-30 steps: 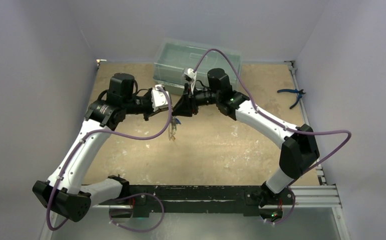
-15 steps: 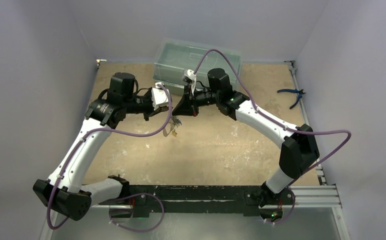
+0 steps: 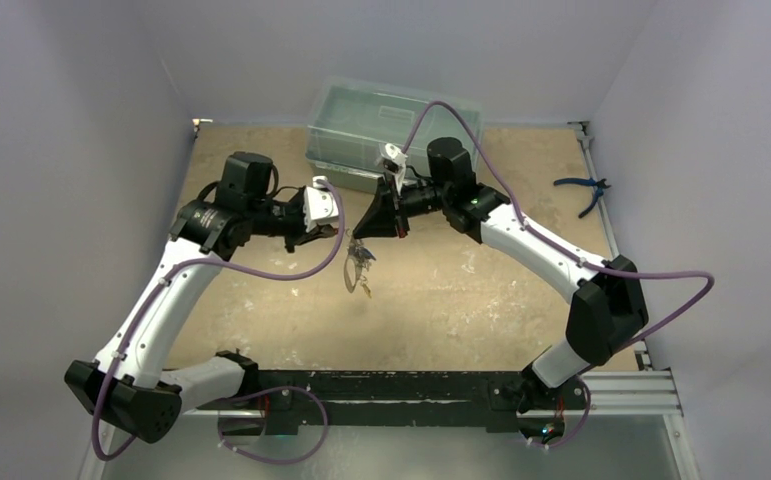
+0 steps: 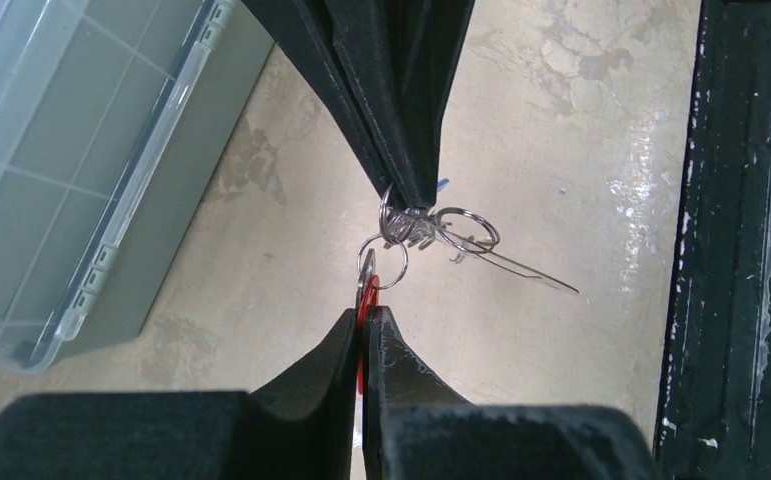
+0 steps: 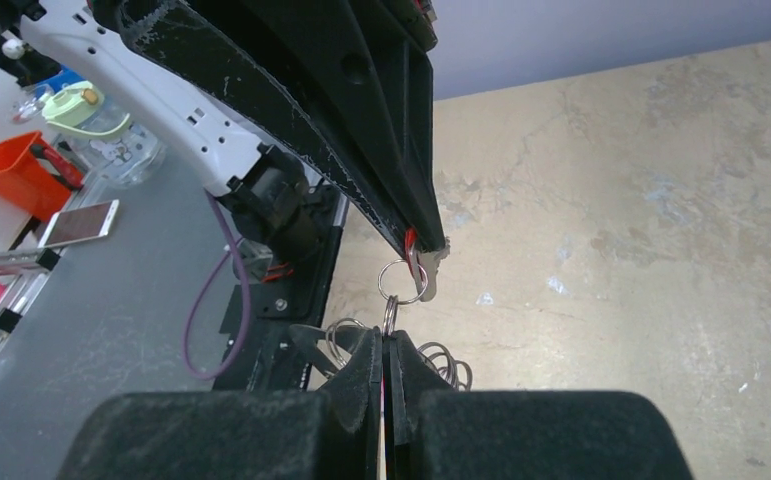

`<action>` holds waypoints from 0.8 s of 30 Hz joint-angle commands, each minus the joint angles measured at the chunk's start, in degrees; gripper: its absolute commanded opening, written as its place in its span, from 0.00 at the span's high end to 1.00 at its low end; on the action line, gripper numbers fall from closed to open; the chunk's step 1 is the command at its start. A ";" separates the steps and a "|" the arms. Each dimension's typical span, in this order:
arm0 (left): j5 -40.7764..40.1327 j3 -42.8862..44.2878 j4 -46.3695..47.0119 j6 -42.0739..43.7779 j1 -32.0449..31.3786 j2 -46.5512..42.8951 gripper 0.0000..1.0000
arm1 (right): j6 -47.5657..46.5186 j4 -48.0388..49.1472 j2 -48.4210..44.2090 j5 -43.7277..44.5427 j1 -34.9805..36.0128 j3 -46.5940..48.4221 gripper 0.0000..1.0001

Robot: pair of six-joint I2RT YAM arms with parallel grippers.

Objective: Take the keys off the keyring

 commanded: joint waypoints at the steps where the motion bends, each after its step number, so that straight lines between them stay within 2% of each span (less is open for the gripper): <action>1: 0.73 -0.92 -1.14 3.24 0.14 -1.47 1.00 | -0.40 1.12 -2.37 -5.57 -0.48 0.11 1.00; 10: 3.32 -3.68 -0.64 10.60 0.14 -3.73 1.00 | 3.67 3.45 -2.20 -9.08 -0.43 0.40 1.00; 20: 2.83 -4.87 3.48 9.36 0.14 -4.46 1.00 | 2.37 1.51 -2.50 -13.41 -0.37 0.04 1.00; 24: 4.73 -4.90 4.23 9.72 0.14 -4.15 1.00 | -1.85 -3.78 -2.63 -14.52 0.08 0.77 1.00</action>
